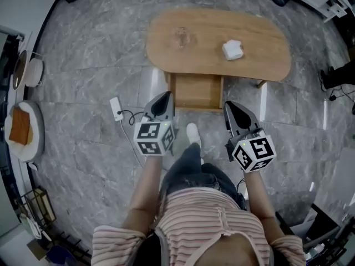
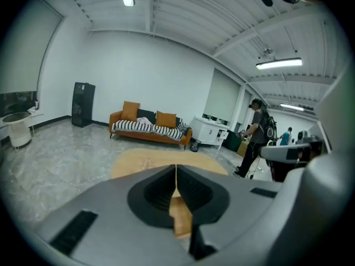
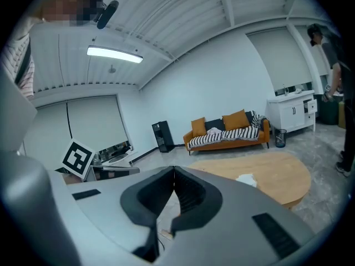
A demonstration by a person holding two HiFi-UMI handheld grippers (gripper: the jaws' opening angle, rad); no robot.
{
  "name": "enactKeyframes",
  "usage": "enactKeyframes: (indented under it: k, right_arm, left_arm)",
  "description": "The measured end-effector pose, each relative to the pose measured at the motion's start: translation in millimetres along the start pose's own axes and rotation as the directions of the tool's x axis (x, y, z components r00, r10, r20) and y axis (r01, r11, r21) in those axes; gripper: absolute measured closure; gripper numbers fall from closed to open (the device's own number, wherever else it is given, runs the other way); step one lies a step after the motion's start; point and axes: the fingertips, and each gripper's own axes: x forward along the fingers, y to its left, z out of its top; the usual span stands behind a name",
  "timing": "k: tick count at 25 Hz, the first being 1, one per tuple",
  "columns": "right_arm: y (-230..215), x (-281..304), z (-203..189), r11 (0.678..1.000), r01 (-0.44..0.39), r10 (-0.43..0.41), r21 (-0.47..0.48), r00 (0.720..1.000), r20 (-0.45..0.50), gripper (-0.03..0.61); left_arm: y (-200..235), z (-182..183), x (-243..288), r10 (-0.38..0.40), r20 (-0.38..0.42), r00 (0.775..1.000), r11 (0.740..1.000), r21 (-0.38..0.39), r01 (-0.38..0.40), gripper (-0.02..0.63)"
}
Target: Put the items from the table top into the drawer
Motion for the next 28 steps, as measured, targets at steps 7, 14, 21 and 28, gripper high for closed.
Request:
enactKeyframes:
  k: [7, 14, 21, 28]
  right_arm:
    - [-9, 43, 14, 1.000, 0.000, -0.001, -0.027, 0.999, -0.043, 0.569]
    - [-18, 69, 19, 0.998, -0.005, 0.000, -0.058, 0.997, -0.083, 0.569]
    - [-65, 78, 31, 0.999, -0.020, 0.016, -0.029, 0.995, -0.102, 0.569]
    - [-155, 74, 41, 1.000, -0.009, 0.007, -0.015, 0.992, -0.127, 0.569]
  left_arm:
    - [23, 14, 36, -0.006, -0.001, 1.000, 0.999, -0.037, 0.006, 0.598]
    - [27, 12, 61, -0.025, -0.032, 0.999, 0.999, -0.040, 0.024, 0.598]
    - [5, -2, 114, 0.005, -0.128, 0.992, 0.999, -0.043, -0.011, 0.598]
    - [-54, -13, 189, -0.003, -0.194, 0.981, 0.996, -0.088, -0.014, 0.598]
